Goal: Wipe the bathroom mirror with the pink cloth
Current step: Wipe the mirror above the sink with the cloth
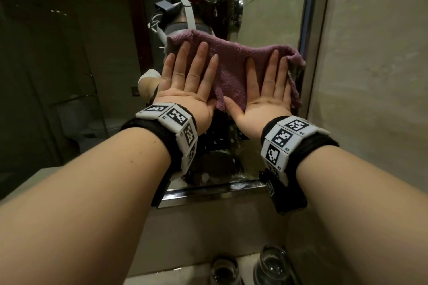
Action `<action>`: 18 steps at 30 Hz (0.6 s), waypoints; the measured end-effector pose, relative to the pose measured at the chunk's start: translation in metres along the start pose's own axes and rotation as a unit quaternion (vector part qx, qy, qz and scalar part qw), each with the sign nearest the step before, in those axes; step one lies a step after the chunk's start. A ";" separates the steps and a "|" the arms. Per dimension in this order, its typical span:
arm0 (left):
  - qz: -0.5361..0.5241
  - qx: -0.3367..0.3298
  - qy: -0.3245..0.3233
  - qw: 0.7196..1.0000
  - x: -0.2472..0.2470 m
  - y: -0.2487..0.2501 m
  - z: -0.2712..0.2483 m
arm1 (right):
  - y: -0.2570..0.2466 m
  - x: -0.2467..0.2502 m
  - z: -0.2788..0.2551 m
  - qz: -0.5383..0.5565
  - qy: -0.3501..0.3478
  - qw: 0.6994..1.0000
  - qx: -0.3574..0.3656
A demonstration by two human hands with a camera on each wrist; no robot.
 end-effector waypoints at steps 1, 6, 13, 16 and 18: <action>0.001 0.000 -0.001 1.000 -0.001 0.001 0.000 | 0.000 0.000 -0.001 -0.001 -0.001 1.000 -0.001; -0.005 -0.008 0.010 1.000 -0.009 0.001 -0.005 | 0.001 -0.003 -0.006 0.007 -0.006 1.000 0.000; 0.022 -0.044 0.057 0.997 -0.019 -0.007 0.003 | 0.014 0.013 0.006 -0.027 -0.018 0.998 0.055; 0.055 -0.101 0.055 0.992 -0.018 -0.014 0.006 | 0.023 0.027 0.021 -0.058 -0.030 0.994 0.090; 0.068 -0.138 0.069 0.986 -0.021 -0.017 0.010 | 0.026 0.032 0.028 -0.072 -0.041 0.991 0.102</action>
Point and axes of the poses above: each hand's wrist, its own z-axis towards the middle knuckle, its own x-axis out of the back of the hand, y = z × x, the point moved 2 cm from there along z, towards the middle knuckle, and after that the axes turned 8 degrees about y, right-handed, at the moved point
